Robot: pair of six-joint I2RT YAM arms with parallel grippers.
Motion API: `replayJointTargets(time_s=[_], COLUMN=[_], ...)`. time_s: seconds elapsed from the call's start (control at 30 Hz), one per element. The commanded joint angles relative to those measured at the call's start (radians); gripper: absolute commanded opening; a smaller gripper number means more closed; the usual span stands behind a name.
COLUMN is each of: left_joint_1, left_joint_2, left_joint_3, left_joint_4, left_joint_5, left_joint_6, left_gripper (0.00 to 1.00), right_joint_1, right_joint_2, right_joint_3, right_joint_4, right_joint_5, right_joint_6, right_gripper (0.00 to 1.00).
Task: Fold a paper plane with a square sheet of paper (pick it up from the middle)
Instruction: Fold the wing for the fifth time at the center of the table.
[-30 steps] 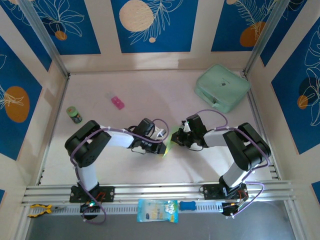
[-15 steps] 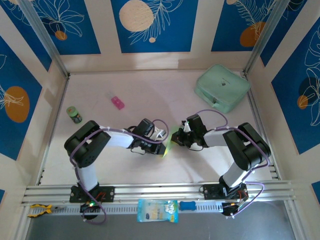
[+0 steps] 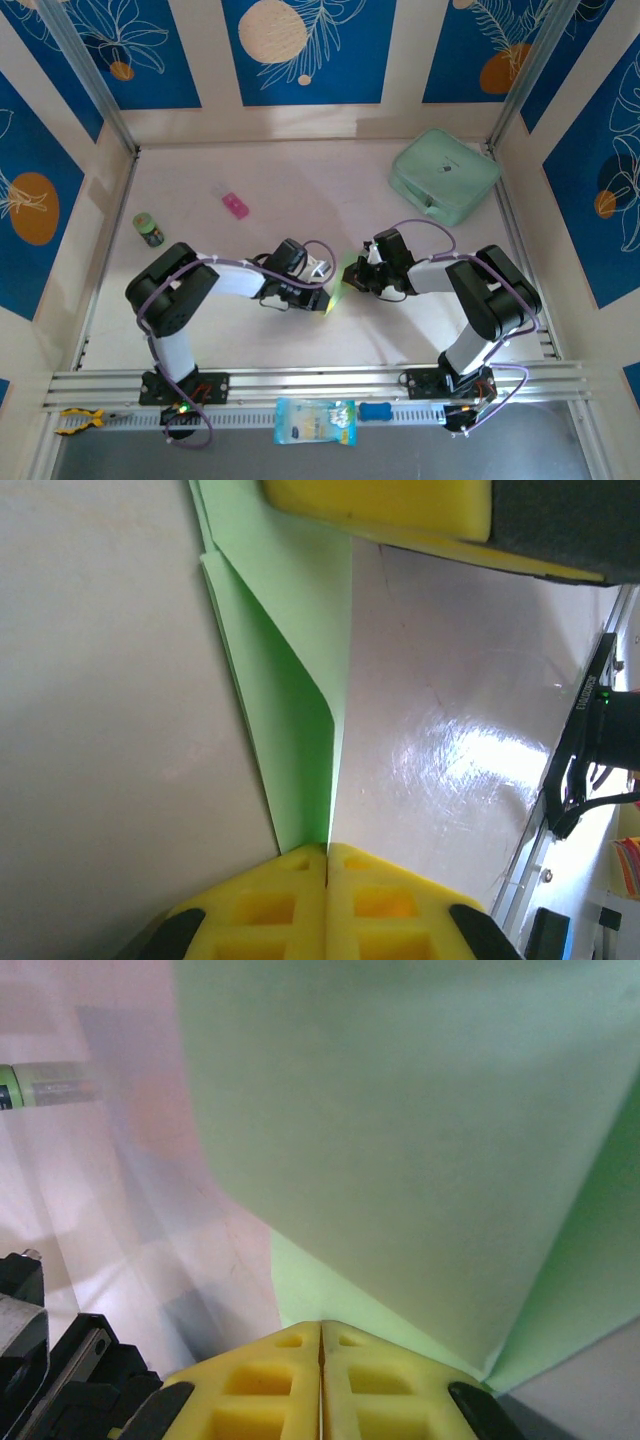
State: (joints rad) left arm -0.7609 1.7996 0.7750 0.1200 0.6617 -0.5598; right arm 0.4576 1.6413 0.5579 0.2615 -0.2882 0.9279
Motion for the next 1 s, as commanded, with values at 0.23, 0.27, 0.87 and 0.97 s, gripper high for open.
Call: replayJointTargets(time_s=[0.23, 0.27, 0.87, 0.97], left_joint_1=[-0.004, -0.005, -0.017, -0.017], left_joint_2=[-0.013, -0.013, -0.1, -0.151], left_joint_3=[-0.069, -0.069, -0.097, -0.072], left_joint_4=[-0.176, -0.179, -0.218, -0.258], left_joint_5=[0.009, 0.009, -0.046, -0.068], left_joint_6=[-0.008, -0.01, -0.032, -0.02], left_gripper=[0.0, 0.0, 0.05, 0.06], right_joint_1=[-0.02, -0.02, -0.02, -0.02], right_joint_2=[0.031, 0.032, 0.029, 0.029], right_joint_3=[-0.033, -0.032, -0.035, -0.035], right_joint_4=[-0.079, -0.079, -0.073, -0.071], right_joint_5=[0.07, 0.071, 0.069, 0.068], right_joint_6=[-0.032, -0.031, -0.029, -0.028], right_gripper=[0.09, 0.09, 0.09, 0.09])
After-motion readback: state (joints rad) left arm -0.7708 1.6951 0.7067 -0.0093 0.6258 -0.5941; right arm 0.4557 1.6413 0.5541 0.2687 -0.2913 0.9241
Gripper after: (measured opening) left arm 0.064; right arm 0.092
